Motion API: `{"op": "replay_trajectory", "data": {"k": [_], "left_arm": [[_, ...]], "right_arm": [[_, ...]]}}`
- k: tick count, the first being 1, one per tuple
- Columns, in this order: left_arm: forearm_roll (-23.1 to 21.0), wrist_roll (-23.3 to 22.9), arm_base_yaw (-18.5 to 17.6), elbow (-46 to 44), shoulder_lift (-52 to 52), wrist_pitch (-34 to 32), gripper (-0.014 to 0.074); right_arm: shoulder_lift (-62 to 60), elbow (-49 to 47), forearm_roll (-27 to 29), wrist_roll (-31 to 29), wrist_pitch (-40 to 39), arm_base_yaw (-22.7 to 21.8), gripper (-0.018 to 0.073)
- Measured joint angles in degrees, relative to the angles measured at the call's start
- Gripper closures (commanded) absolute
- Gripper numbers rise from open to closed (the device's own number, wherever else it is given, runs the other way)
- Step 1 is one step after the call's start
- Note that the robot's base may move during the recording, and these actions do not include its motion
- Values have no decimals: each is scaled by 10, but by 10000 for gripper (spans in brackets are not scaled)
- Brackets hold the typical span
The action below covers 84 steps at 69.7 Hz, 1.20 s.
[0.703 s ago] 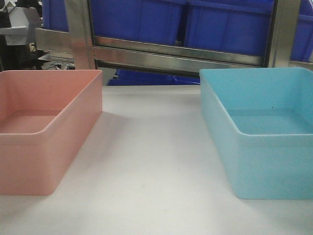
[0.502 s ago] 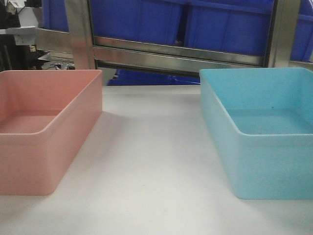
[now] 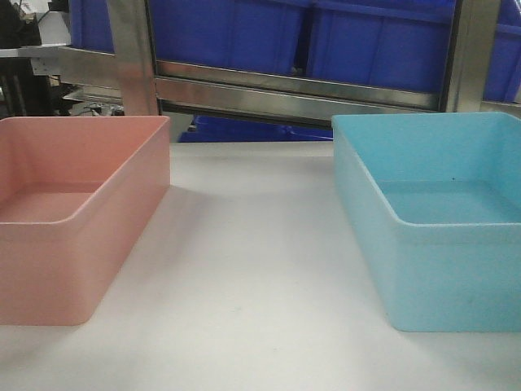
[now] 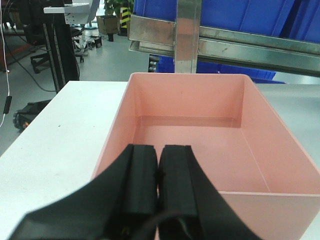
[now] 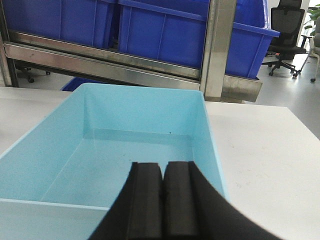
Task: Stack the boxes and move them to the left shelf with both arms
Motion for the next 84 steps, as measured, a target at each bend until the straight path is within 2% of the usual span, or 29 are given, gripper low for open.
{"op": "replay_trajectory", "data": {"k": [10, 29, 48, 68, 79, 84], "left_arm": [[3, 0, 0, -69, 81, 51, 602], [-3, 0, 0, -221, 316, 178, 602], [-18, 0, 0, -307, 467, 196, 602], [-15, 0, 2, -449, 653, 299, 602], [-15, 20, 30, -528, 740, 329, 594], [-16, 44, 49, -564, 777, 362, 541]], "right_arm": [[0, 0, 0, 0, 0, 0, 503], [0, 0, 0, 0, 0, 0, 503], [0, 0, 0, 0, 0, 0, 503], [0, 0, 0, 0, 0, 0, 503], [0, 0, 0, 0, 0, 0, 503], [0, 0, 0, 0, 0, 0, 503]]}}
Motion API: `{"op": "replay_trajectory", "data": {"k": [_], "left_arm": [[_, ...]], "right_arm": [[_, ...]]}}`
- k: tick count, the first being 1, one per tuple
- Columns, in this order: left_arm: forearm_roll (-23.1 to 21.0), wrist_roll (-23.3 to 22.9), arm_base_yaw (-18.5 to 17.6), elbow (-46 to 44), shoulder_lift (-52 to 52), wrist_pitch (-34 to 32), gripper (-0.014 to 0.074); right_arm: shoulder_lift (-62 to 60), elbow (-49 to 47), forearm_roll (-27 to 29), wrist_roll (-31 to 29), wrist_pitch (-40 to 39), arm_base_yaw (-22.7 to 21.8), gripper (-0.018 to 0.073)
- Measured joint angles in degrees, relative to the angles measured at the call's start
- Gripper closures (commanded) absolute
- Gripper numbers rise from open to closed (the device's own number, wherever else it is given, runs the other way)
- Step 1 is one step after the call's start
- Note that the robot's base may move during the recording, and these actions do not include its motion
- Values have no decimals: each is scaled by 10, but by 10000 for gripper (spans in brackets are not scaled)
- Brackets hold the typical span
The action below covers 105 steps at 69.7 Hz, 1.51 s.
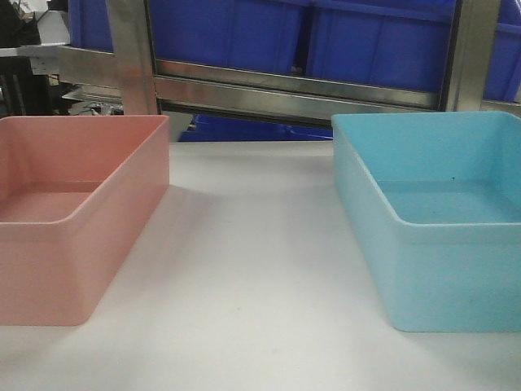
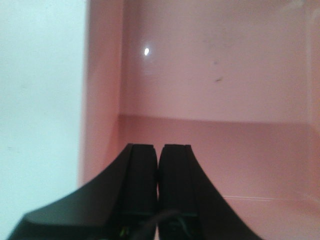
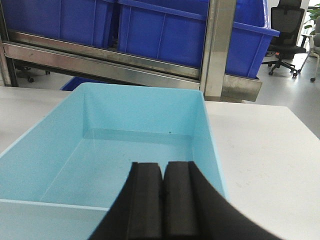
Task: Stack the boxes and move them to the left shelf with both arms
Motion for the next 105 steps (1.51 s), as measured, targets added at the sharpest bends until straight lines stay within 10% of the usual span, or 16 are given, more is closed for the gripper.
{"op": "replay_trajectory", "data": {"k": [18, 63, 80, 105], "left_arm": [[-11, 46, 46, -111, 96, 49, 171], [-13, 78, 67, -255, 324, 69, 327], [-18, 79, 67, -255, 334, 79, 619], [-51, 76, 67, -258, 322, 154, 608]], "right_arm": [[0, 0, 0, 0, 0, 0, 503], [0, 0, 0, 0, 0, 0, 503], [0, 0, 0, 0, 0, 0, 503], [0, 0, 0, 0, 0, 0, 503]]}}
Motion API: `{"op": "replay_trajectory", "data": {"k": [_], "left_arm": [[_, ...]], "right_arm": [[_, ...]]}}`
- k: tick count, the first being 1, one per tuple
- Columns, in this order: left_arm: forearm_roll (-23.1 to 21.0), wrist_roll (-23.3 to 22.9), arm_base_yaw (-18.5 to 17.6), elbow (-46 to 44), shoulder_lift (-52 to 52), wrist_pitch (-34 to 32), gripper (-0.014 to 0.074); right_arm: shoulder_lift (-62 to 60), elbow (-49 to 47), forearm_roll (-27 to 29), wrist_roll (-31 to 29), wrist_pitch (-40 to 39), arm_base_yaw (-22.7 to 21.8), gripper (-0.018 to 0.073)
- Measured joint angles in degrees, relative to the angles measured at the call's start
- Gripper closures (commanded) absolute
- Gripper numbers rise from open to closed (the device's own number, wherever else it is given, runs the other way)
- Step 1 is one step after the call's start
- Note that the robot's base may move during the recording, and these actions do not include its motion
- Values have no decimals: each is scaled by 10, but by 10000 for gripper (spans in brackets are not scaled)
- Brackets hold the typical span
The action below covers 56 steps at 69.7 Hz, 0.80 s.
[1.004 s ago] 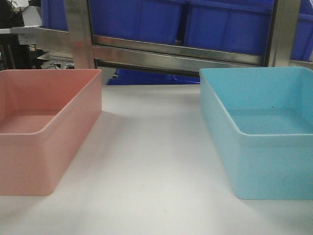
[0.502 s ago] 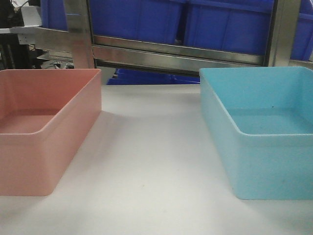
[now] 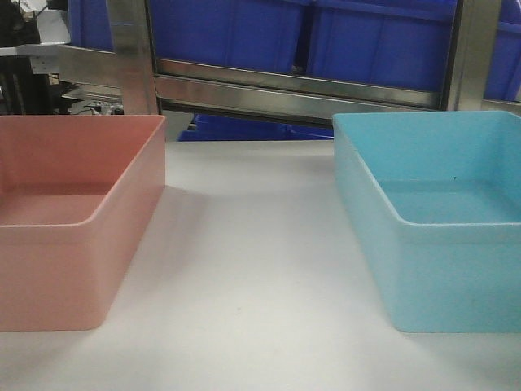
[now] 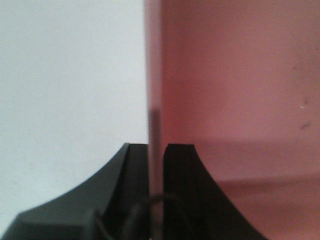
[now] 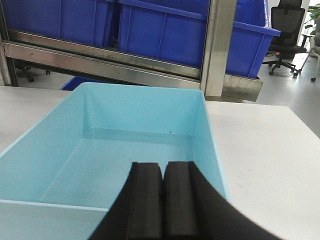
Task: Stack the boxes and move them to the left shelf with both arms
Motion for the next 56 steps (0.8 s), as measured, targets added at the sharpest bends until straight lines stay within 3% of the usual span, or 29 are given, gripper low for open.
{"op": "replay_trajectory", "data": {"k": [19, 31, 39, 56], "left_arm": [[-37, -20, -1, 0, -67, 36, 608], [-48, -59, -17, 0, -103, 43, 608], [-49, -94, -42, 0, -107, 44, 608], [-54, -181, -129, 24, -107, 18, 608]], "right_arm": [[0, 0, 0, 0, 0, 0, 503], [0, 0, 0, 0, 0, 0, 503], [0, 0, 0, 0, 0, 0, 503], [0, 0, 0, 0, 0, 0, 503]]}}
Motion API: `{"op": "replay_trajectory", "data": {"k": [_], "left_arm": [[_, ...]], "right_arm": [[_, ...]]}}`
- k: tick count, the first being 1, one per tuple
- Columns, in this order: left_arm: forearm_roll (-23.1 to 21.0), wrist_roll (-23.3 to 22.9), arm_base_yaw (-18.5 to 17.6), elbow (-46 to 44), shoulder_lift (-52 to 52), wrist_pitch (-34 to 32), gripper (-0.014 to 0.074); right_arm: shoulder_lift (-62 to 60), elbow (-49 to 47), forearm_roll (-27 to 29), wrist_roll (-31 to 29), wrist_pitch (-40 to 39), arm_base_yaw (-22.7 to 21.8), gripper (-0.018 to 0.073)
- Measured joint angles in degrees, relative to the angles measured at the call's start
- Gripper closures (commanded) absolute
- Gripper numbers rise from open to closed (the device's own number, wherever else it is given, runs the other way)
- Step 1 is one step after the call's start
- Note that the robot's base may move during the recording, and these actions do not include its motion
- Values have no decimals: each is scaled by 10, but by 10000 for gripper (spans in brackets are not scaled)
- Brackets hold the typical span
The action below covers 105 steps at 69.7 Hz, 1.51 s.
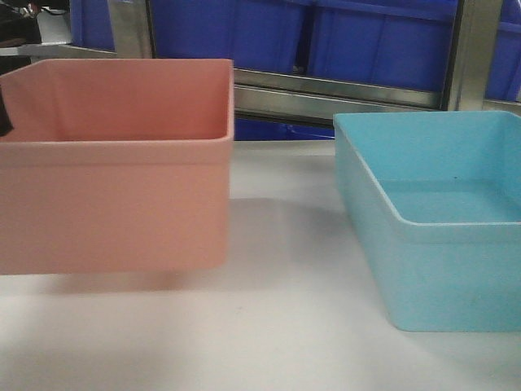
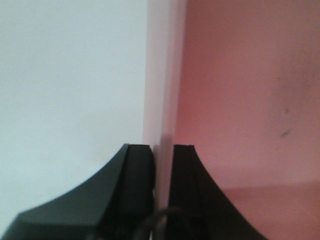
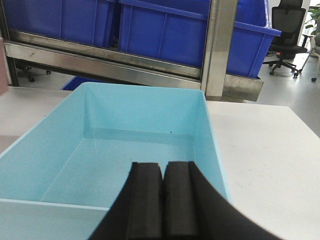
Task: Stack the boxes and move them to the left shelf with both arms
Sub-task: 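Grip the pink bin wall with the left gripper and drag it toward the center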
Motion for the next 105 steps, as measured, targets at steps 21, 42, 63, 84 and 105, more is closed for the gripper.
{"op": "replay_trajectory", "data": {"k": [21, 42, 63, 84, 105], "left_arm": [[3, -60, -87, 51, 0, -98, 608], [9, -98, -154, 63, 28, -135, 608], [9, -142, -195, 63, 63, -159, 608], [3, -146, -209, 61, 70, -172, 608], [1, -132, -209, 61, 70, -178, 430]], "right_arm": [[0, 0, 0, 0, 0, 0, 503], [0, 0, 0, 0, 0, 0, 503], [0, 0, 0, 0, 0, 0, 503], [0, 0, 0, 0, 0, 0, 503], [0, 0, 0, 0, 0, 0, 503]]}}
